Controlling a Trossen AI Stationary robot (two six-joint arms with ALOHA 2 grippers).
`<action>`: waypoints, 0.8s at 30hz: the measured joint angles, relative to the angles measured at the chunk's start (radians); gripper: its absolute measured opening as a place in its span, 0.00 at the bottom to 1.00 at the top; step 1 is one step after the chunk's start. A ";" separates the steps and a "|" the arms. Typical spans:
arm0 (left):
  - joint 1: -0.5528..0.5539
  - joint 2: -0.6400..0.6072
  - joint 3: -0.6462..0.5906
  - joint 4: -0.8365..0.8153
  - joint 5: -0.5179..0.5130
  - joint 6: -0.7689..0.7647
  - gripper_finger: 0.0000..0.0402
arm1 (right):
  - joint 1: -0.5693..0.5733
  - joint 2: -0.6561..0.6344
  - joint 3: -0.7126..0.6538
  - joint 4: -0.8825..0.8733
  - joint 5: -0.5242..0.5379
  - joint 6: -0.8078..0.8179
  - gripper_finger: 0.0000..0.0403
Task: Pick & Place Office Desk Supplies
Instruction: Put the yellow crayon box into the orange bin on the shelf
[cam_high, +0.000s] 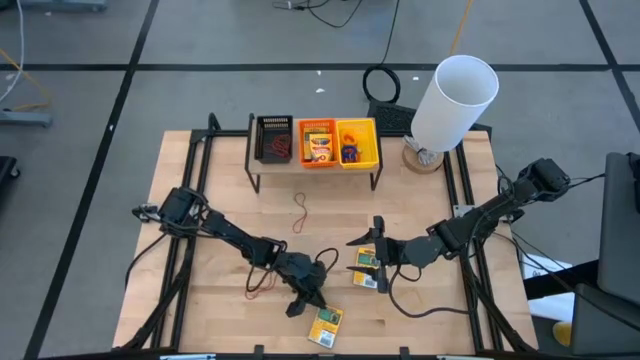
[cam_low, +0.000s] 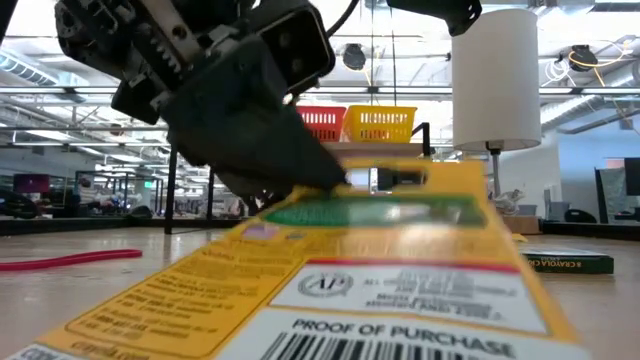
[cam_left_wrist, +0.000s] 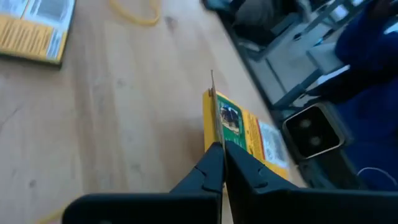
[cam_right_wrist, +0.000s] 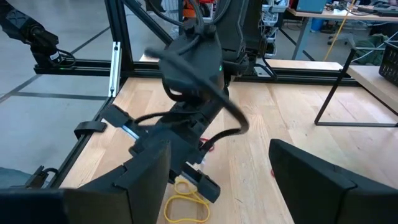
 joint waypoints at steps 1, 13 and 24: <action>0.000 0.000 0.000 0.009 0.005 0.000 0.00 | 0.000 0.000 0.000 0.000 0.000 0.000 0.65; 0.000 -0.127 0.000 0.033 0.039 0.089 0.00 | 0.000 0.000 0.000 0.000 0.000 0.000 0.65; 0.001 -0.328 0.001 -0.201 0.029 0.170 0.00 | 0.000 0.000 0.000 -0.004 0.000 0.003 0.65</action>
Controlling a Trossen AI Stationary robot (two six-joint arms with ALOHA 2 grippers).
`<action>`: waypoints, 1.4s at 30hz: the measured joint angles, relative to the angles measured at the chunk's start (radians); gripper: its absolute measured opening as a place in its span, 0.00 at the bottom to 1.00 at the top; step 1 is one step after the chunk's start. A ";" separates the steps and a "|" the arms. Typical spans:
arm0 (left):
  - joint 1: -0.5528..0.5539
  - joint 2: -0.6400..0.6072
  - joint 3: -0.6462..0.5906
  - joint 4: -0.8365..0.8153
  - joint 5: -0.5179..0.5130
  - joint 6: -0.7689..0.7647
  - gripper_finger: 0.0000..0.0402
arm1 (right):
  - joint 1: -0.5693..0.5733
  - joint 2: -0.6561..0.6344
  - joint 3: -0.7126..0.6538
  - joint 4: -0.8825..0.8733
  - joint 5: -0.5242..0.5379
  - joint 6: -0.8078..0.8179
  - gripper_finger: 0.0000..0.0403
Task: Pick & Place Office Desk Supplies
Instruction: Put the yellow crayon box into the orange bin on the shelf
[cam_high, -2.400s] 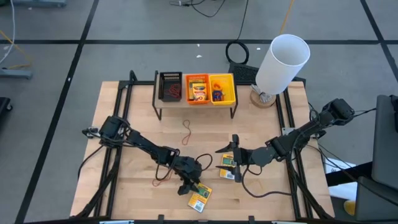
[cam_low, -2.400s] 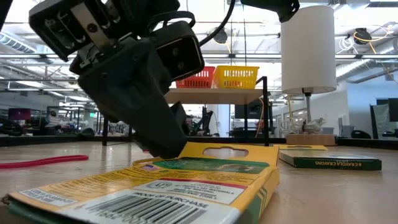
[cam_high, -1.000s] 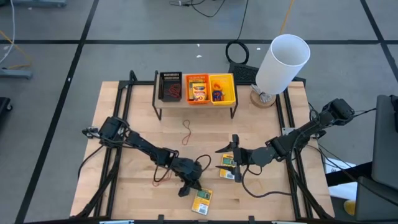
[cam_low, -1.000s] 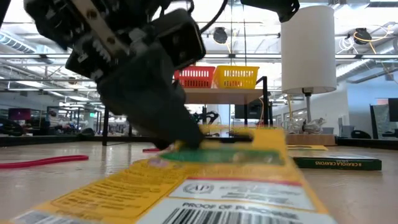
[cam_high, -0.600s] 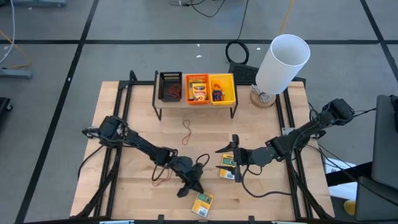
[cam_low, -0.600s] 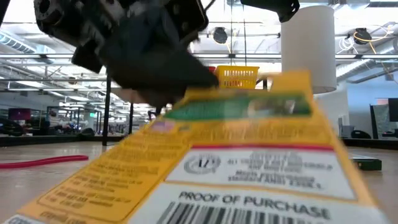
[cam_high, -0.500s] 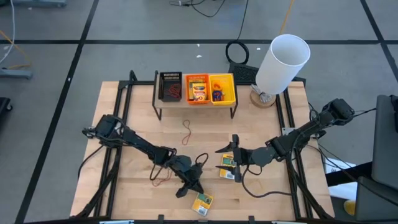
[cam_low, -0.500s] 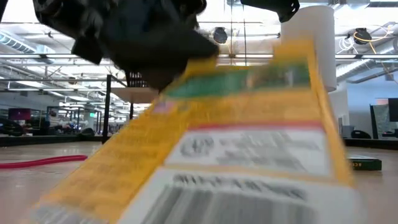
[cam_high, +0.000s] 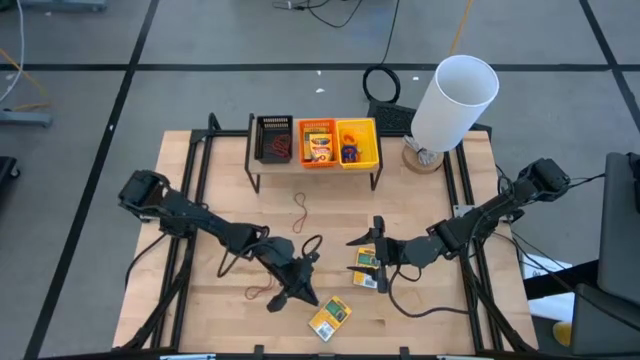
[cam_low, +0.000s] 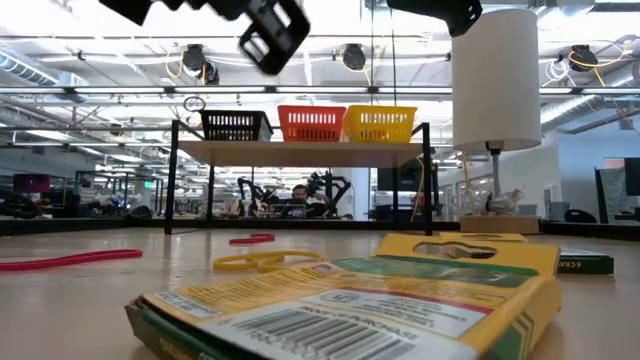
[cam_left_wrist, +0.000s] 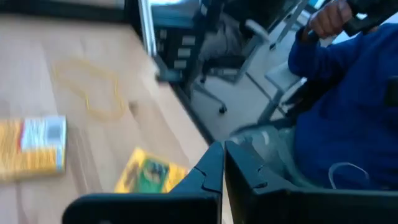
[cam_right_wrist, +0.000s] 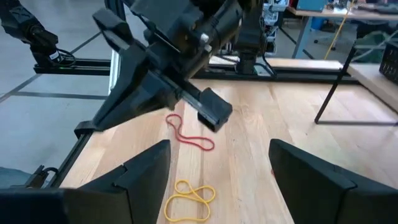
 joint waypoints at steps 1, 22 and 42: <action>0.000 -0.005 0.000 -0.023 0.003 -0.021 0.00 | 0.000 0.000 0.000 -0.009 0.000 0.011 0.65; -0.014 -0.007 0.000 0.006 0.346 0.369 0.00 | -0.022 0.119 0.001 0.095 -0.079 -0.078 0.65; -0.034 -0.006 0.000 -0.045 0.565 0.448 0.00 | -0.032 0.117 0.000 0.147 -0.079 -0.126 0.65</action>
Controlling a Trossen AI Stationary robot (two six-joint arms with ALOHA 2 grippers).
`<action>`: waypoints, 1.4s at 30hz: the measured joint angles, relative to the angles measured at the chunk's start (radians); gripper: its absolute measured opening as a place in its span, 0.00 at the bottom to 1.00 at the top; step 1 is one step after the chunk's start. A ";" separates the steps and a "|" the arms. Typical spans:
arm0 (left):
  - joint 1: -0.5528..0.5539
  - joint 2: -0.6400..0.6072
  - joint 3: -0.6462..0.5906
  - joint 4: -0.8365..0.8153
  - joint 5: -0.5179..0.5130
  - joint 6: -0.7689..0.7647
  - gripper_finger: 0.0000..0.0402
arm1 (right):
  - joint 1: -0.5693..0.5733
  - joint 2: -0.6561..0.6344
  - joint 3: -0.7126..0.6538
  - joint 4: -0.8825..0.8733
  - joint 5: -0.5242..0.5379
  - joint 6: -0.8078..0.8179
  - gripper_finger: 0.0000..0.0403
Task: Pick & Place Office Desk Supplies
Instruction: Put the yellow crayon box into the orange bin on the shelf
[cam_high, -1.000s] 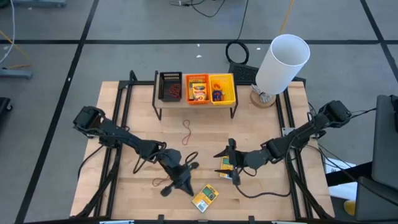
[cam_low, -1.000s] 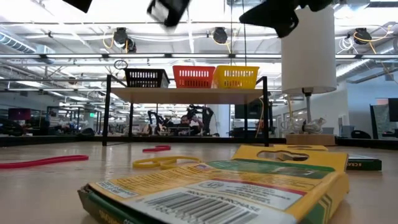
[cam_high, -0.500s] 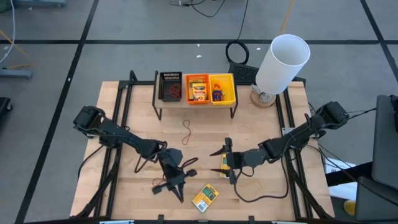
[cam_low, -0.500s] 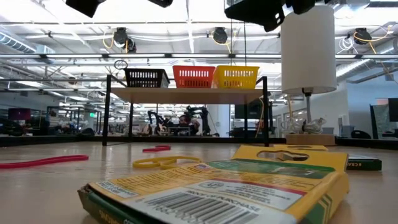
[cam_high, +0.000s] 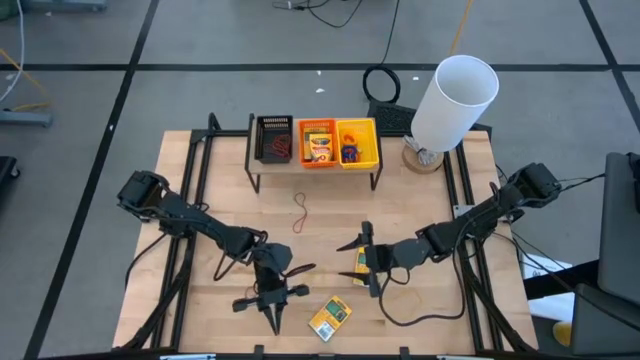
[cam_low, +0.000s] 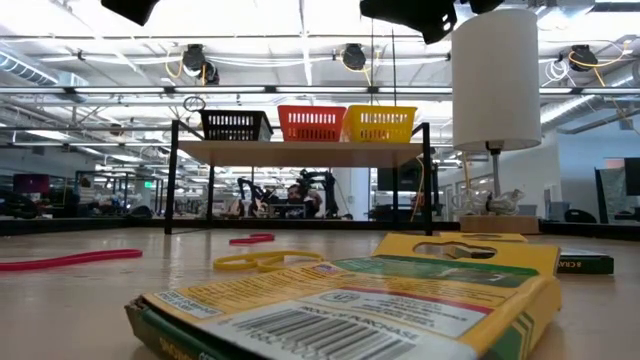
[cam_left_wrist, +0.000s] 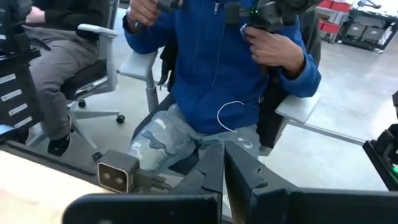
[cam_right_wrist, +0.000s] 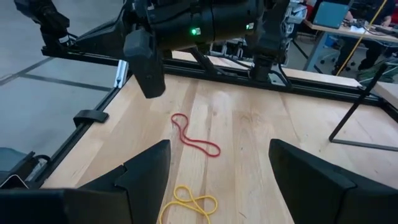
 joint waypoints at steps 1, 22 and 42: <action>-0.001 0.000 0.000 0.000 0.000 0.001 0.00 | 0.000 0.000 0.000 0.000 0.000 0.000 0.65; -0.001 0.000 0.000 0.009 -0.247 -0.081 0.00 | 0.000 0.000 0.000 -0.001 -0.001 0.000 0.65; -0.001 0.000 0.000 0.067 -0.435 -0.131 0.00 | 0.000 0.006 -0.001 0.004 -0.001 0.086 0.65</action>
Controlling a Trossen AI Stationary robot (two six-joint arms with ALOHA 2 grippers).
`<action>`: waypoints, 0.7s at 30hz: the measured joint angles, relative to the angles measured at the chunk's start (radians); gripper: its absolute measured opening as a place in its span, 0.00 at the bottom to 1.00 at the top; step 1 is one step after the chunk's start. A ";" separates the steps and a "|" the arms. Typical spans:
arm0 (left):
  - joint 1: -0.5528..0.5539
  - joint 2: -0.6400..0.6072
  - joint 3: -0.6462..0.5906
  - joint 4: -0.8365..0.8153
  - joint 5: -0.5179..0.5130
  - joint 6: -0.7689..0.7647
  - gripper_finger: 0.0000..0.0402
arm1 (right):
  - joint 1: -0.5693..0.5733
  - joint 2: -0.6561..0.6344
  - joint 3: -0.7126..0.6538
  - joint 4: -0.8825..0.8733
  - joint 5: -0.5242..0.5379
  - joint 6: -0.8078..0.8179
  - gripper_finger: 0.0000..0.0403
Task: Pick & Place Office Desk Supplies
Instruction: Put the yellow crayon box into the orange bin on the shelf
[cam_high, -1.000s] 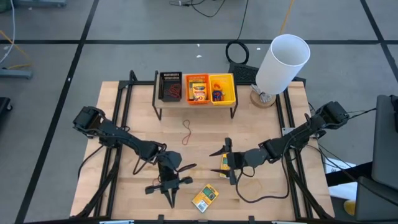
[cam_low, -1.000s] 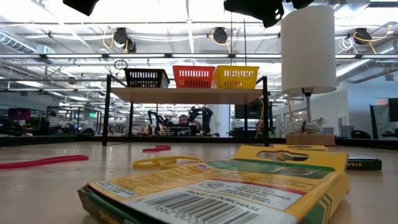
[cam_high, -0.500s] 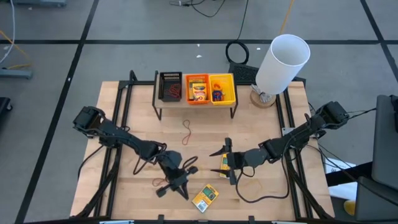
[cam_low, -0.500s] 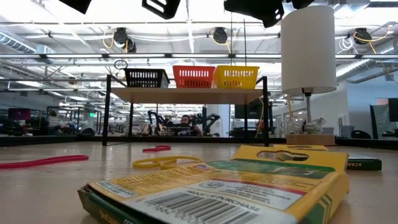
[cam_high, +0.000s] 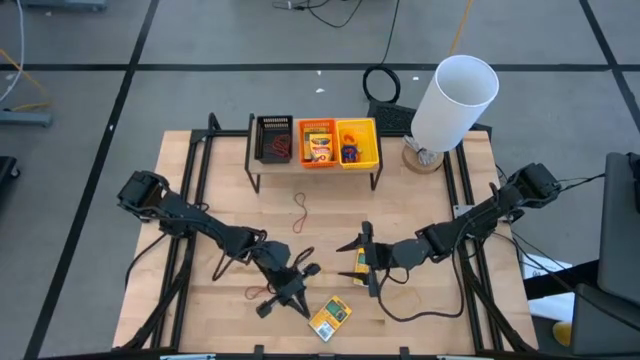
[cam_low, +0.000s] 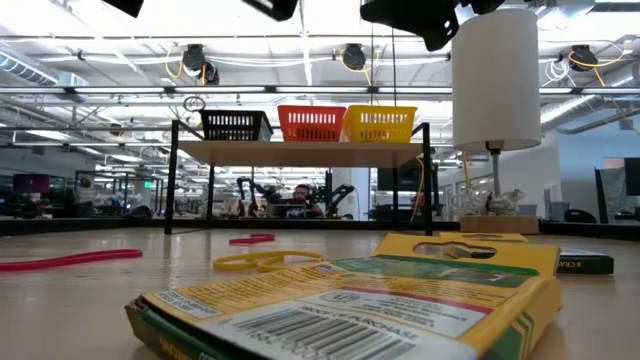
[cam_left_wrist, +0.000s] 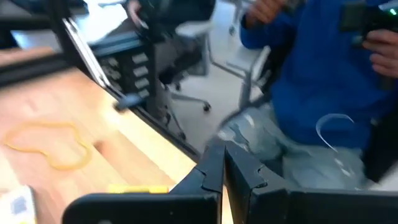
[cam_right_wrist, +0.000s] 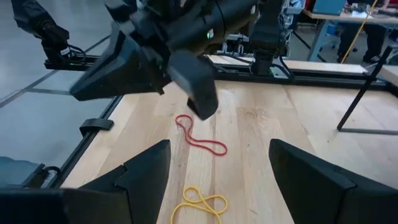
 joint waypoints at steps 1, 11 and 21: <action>0.000 0.000 0.000 0.025 -0.021 -0.012 0.00 | 0.000 0.000 0.000 -0.004 0.000 0.009 0.65; -0.012 0.000 0.000 0.267 0.041 -0.030 0.00 | 0.002 0.000 -0.028 0.020 0.000 0.016 0.65; -0.019 0.000 0.000 0.272 0.043 -0.027 0.00 | -0.032 0.001 -0.130 0.215 -0.001 -0.010 0.65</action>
